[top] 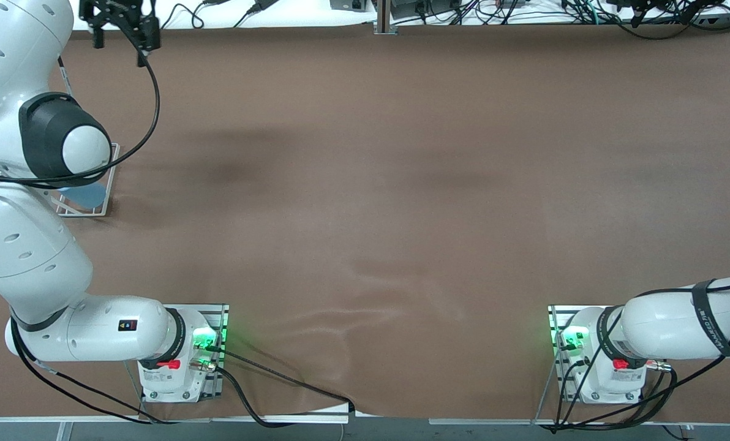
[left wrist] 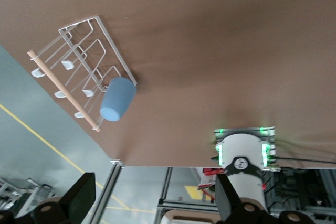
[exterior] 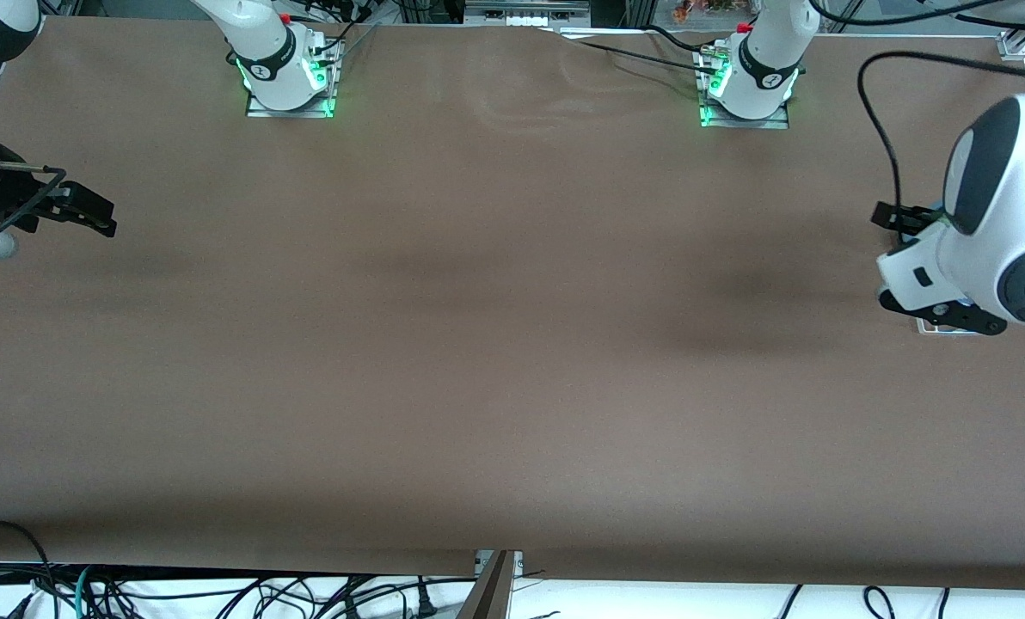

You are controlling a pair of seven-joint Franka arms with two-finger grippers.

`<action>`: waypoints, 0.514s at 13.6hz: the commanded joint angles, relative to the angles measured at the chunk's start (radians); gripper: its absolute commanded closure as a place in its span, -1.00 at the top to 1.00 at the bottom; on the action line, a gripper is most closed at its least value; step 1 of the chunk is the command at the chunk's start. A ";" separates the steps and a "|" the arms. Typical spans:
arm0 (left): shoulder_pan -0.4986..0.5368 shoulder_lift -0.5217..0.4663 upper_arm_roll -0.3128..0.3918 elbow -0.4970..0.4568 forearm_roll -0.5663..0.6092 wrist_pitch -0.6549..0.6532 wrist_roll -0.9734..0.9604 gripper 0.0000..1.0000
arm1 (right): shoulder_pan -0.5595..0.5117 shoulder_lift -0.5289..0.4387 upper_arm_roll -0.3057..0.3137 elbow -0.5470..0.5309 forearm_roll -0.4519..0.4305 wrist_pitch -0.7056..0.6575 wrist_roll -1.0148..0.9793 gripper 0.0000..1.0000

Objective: Transfer cup to left arm and place on rack

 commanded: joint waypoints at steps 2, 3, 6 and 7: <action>0.018 -0.192 0.055 -0.196 -0.166 0.191 -0.128 1.00 | -0.013 0.010 0.012 0.025 0.000 -0.021 -0.011 1.00; 0.018 -0.250 0.101 -0.259 -0.221 0.256 -0.131 1.00 | -0.013 0.010 0.012 0.025 0.000 -0.021 -0.011 1.00; 0.016 -0.440 0.176 -0.515 -0.336 0.469 -0.131 1.00 | -0.013 0.008 0.012 0.025 0.000 -0.021 -0.011 1.00; 0.016 -0.492 0.196 -0.582 -0.385 0.547 -0.137 1.00 | -0.013 0.008 0.012 0.025 0.000 -0.021 -0.011 1.00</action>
